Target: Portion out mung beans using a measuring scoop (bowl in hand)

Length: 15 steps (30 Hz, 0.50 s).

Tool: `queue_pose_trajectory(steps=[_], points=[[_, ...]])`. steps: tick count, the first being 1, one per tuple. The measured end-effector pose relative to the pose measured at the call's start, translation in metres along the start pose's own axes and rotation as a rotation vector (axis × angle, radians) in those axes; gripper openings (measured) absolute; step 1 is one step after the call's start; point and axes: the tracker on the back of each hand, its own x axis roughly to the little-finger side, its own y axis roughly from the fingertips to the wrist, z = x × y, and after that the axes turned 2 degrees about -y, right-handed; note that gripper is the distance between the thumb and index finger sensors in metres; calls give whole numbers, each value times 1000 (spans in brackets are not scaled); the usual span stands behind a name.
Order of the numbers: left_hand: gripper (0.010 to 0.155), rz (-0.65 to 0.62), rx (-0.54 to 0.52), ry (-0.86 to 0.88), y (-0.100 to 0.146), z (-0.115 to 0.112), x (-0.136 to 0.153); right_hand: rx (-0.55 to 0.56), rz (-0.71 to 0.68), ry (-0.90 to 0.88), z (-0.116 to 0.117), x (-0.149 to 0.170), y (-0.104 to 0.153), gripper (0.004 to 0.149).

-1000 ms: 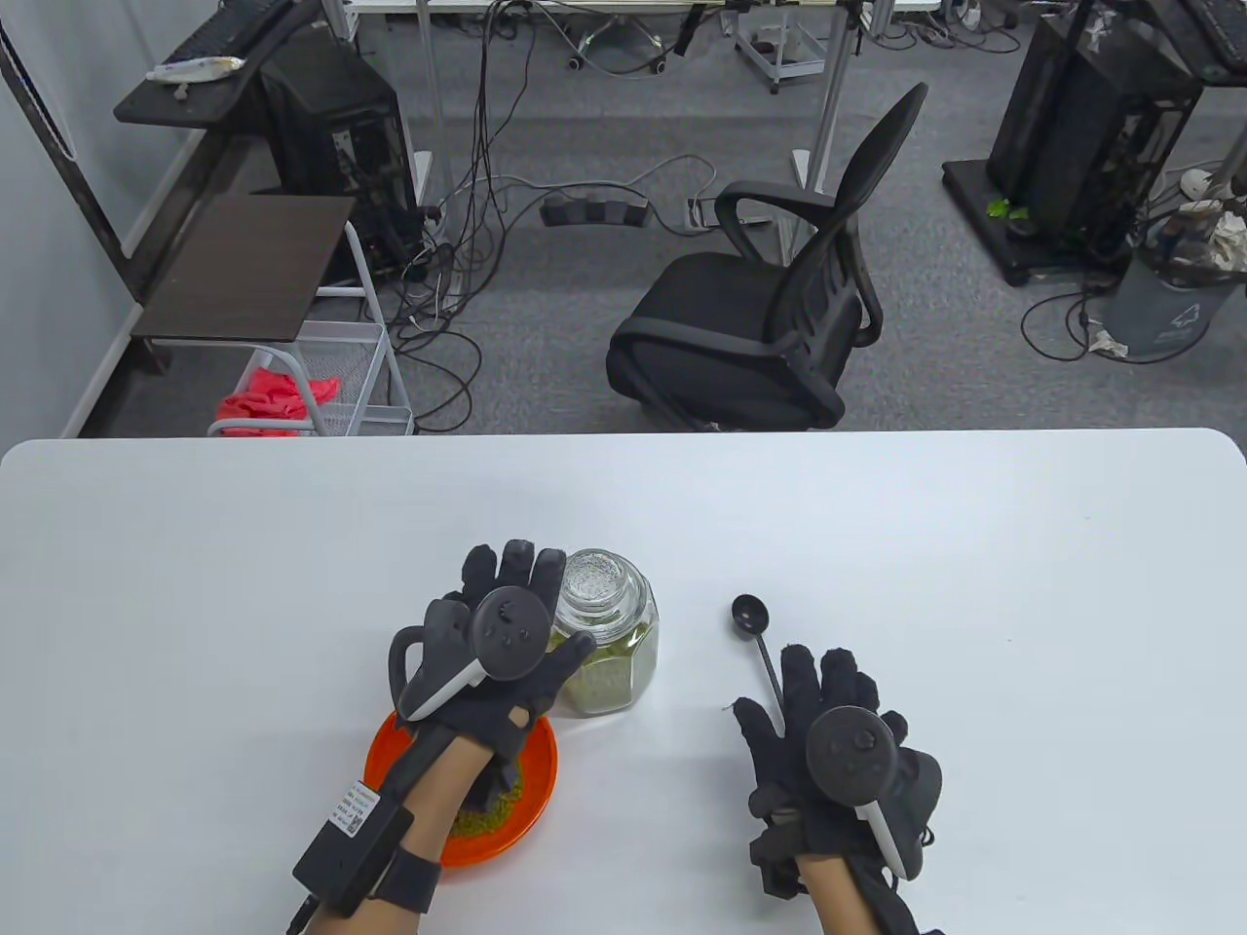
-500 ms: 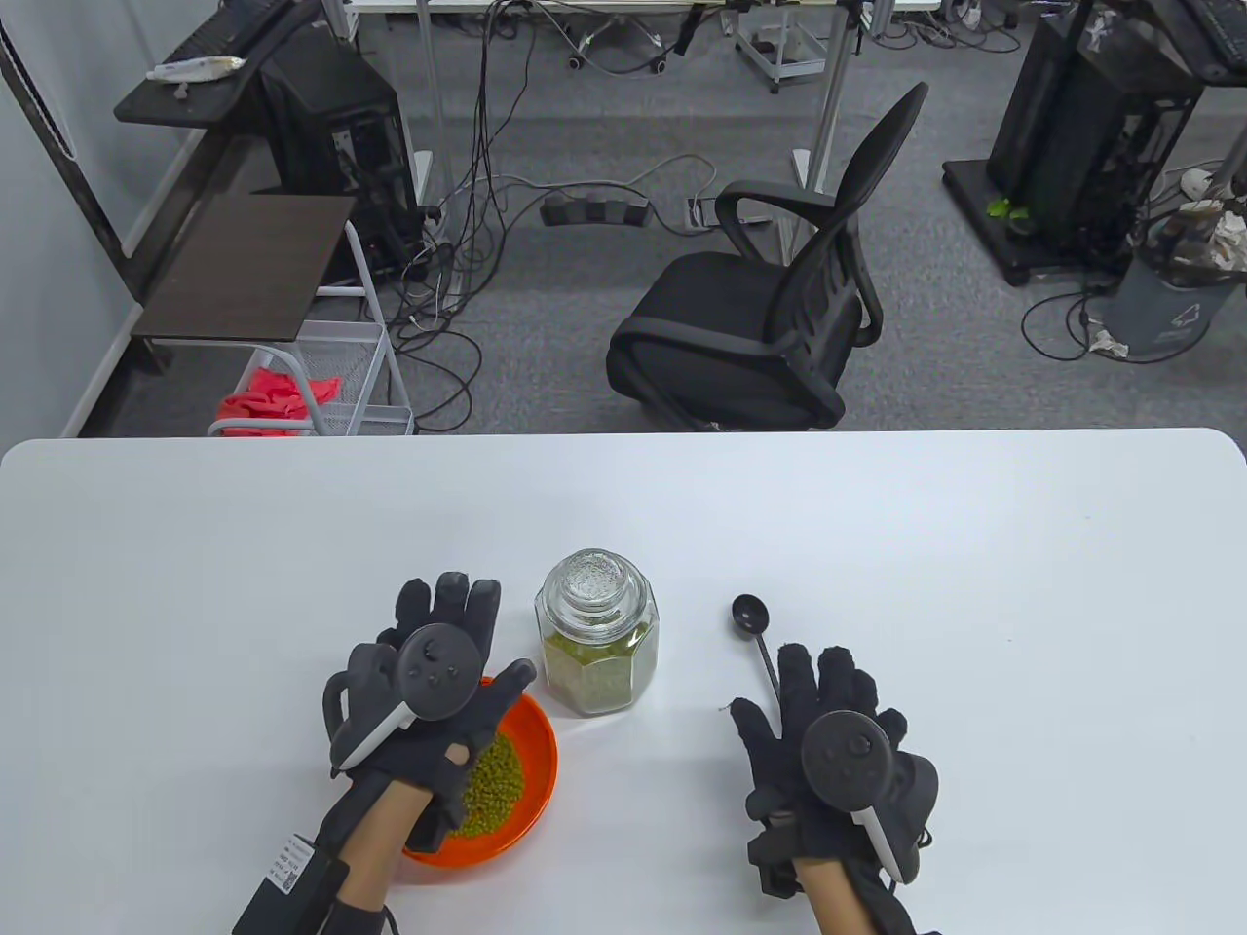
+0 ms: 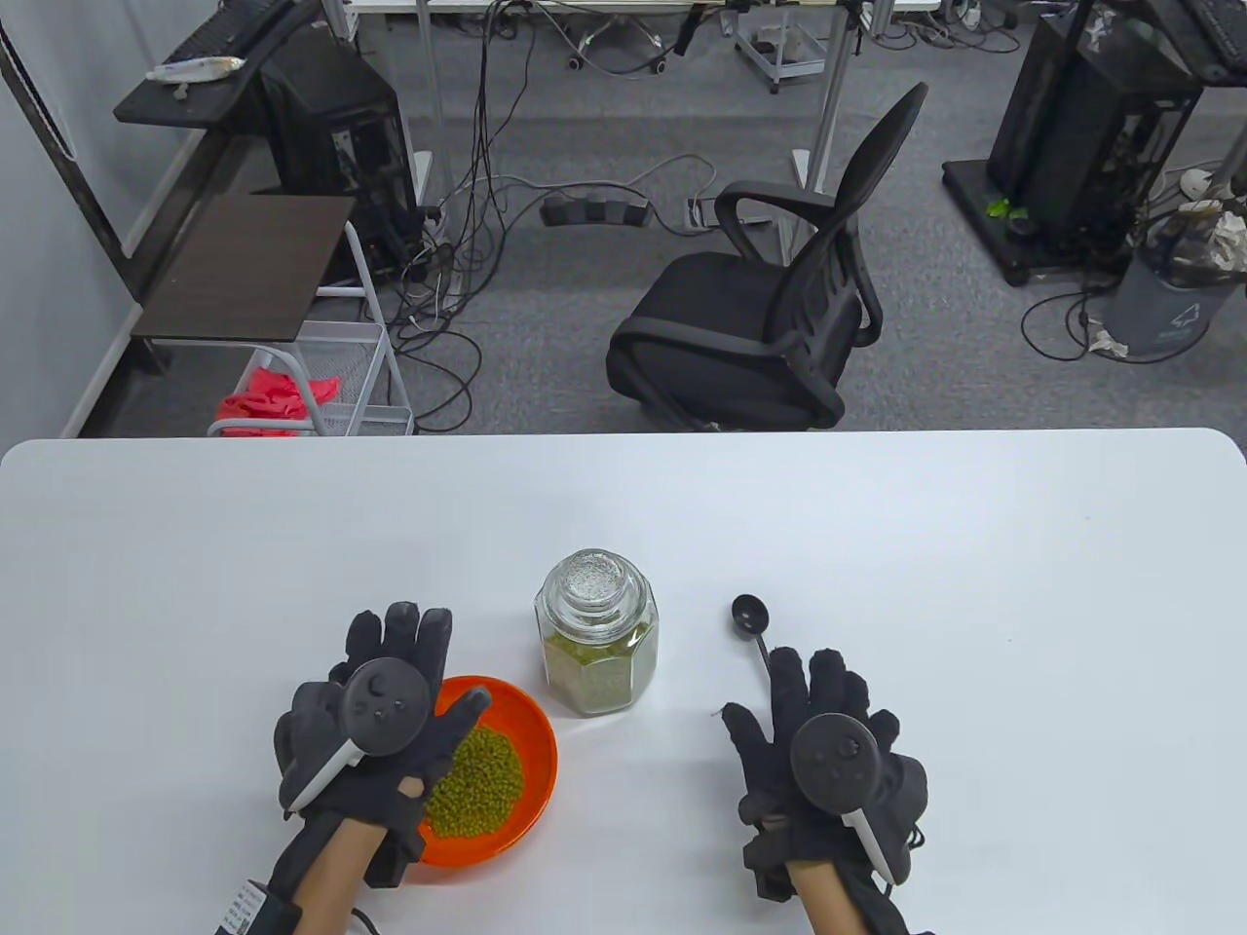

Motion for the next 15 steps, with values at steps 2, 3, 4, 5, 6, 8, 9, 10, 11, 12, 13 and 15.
queue_pose_trajectory(steps=[2,3,4,5,6,8,9,10,11,12,13,15], points=[[85,2,-2,2,4,-3,4,-1,-2,0,0,0,0,74],[85,6,-1,3,6,-4,6,-2,-4,2,1,0,0,74],[85,8,-1,6,7,-5,8,-3,-6,5,1,-1,0,74],[85,10,-2,13,9,-6,10,-5,-8,8,1,-2,1,74],[85,13,-2,20,10,-7,12,-7,-8,10,2,-2,1,74],[85,21,0,25,13,-10,16,-8,-12,17,2,-3,1,74],[85,26,2,22,14,-12,18,-8,-13,21,3,-3,2,74],[85,33,5,18,15,-14,21,-9,-15,23,3,-4,2,74],[85,36,8,17,15,-15,23,-10,-15,24,3,-4,2,74],[85,42,14,22,16,-17,26,-12,-16,25,4,-5,2,74],[85,45,16,27,16,-19,28,-14,-16,26,4,-5,2,74],[85,56,29,36,16,-24,32,-18,-17,30,5,-6,2,74]])
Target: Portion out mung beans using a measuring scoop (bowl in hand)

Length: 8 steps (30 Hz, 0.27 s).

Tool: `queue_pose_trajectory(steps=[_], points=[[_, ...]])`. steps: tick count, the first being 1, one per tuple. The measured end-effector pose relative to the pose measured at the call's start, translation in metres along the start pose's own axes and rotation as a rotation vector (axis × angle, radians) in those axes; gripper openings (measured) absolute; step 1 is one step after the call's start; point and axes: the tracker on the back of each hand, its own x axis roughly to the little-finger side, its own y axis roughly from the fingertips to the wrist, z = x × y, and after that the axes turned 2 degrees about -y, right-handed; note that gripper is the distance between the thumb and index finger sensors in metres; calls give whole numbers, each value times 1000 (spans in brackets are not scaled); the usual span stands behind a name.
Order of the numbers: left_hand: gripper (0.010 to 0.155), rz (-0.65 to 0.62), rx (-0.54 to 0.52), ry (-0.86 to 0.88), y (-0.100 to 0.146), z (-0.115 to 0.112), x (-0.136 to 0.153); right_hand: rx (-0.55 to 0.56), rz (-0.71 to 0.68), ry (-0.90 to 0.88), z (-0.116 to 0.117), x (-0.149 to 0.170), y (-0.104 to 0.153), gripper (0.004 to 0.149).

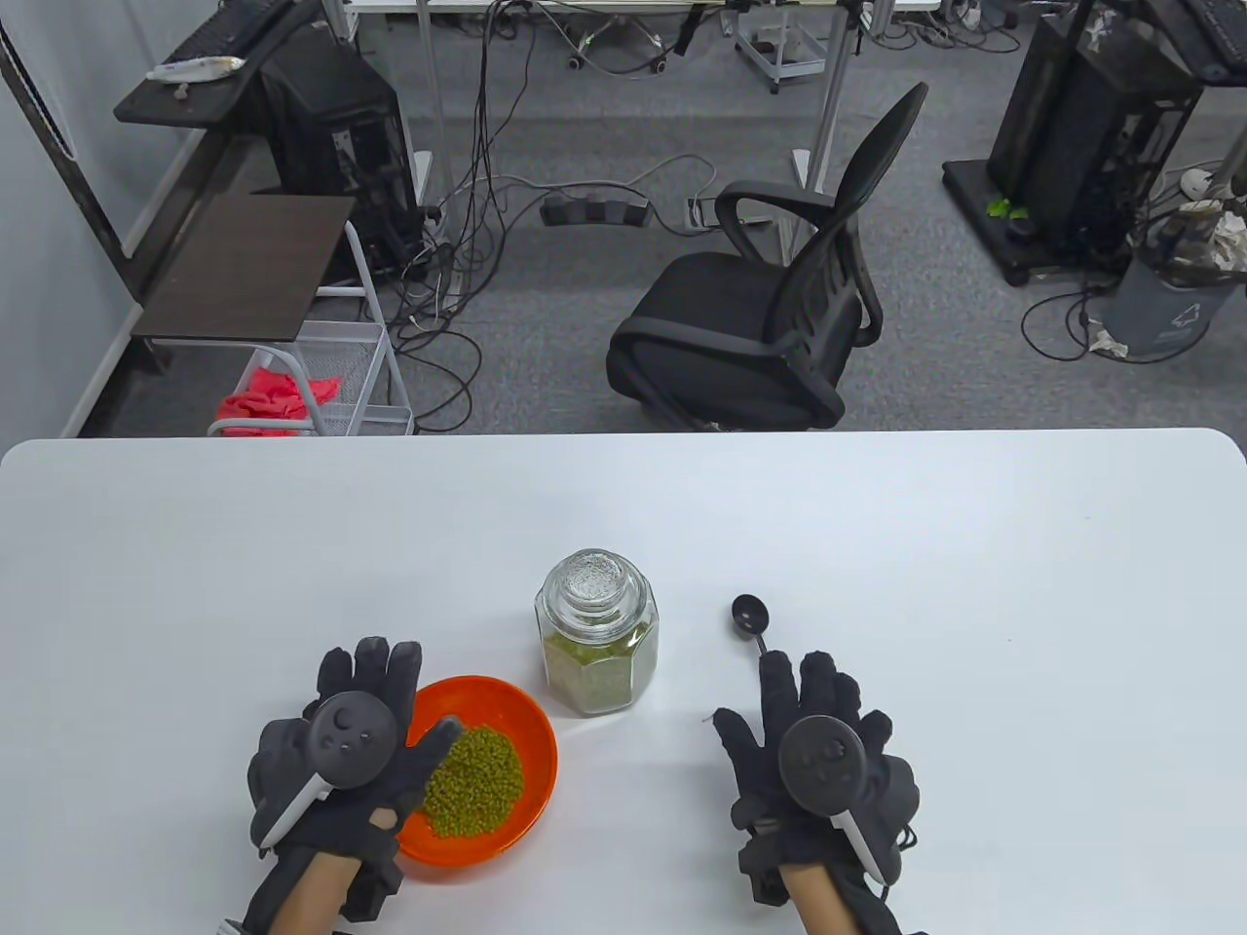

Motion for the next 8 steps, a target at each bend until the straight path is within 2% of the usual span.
queue_pose_trajectory(steps=[8], points=[[85,18,31,8,-3,-6,9,-2,12,1,0,0,0,74]])
